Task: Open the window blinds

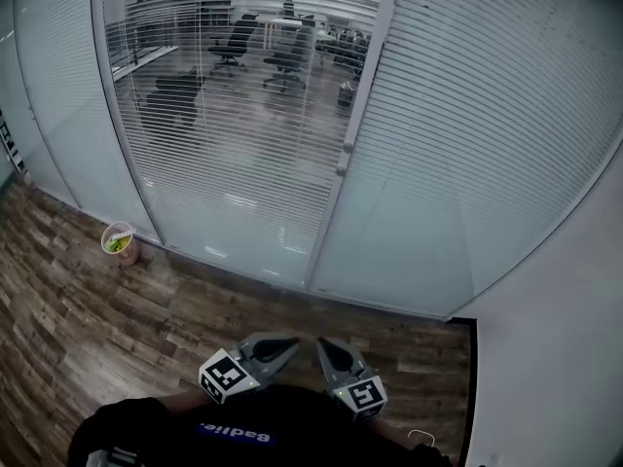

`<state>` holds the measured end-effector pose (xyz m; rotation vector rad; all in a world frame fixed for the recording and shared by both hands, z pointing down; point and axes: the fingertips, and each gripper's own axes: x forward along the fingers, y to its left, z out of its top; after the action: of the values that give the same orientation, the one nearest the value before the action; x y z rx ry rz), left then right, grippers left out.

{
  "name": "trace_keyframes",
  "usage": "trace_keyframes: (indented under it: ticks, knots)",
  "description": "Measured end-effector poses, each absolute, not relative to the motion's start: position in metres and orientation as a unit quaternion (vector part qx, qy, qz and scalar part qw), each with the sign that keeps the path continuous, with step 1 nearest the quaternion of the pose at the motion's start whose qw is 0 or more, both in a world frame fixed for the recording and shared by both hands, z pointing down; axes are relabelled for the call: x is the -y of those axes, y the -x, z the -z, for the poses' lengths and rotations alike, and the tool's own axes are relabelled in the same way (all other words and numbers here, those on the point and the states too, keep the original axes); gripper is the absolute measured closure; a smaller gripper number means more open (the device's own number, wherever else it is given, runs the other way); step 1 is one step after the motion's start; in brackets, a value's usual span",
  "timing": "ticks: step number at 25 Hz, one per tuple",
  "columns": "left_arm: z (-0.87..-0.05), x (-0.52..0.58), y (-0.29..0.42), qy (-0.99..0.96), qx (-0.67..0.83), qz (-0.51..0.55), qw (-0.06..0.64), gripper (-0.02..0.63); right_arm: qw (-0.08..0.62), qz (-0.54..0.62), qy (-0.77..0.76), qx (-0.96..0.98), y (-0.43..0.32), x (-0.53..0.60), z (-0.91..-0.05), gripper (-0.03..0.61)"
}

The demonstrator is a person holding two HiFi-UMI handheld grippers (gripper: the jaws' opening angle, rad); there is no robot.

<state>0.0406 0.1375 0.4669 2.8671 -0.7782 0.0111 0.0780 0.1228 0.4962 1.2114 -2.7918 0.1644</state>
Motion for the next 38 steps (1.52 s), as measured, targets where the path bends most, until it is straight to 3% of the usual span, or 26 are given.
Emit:
trace_keyframes:
  ticks: [38]
  knots:
    - [-0.458, -0.136, -0.113, -0.946, 0.317, -0.009, 0.07, 0.614, 0.048, -0.048, -0.363, 0.929, -0.154, -0.118, -0.491, 0.577]
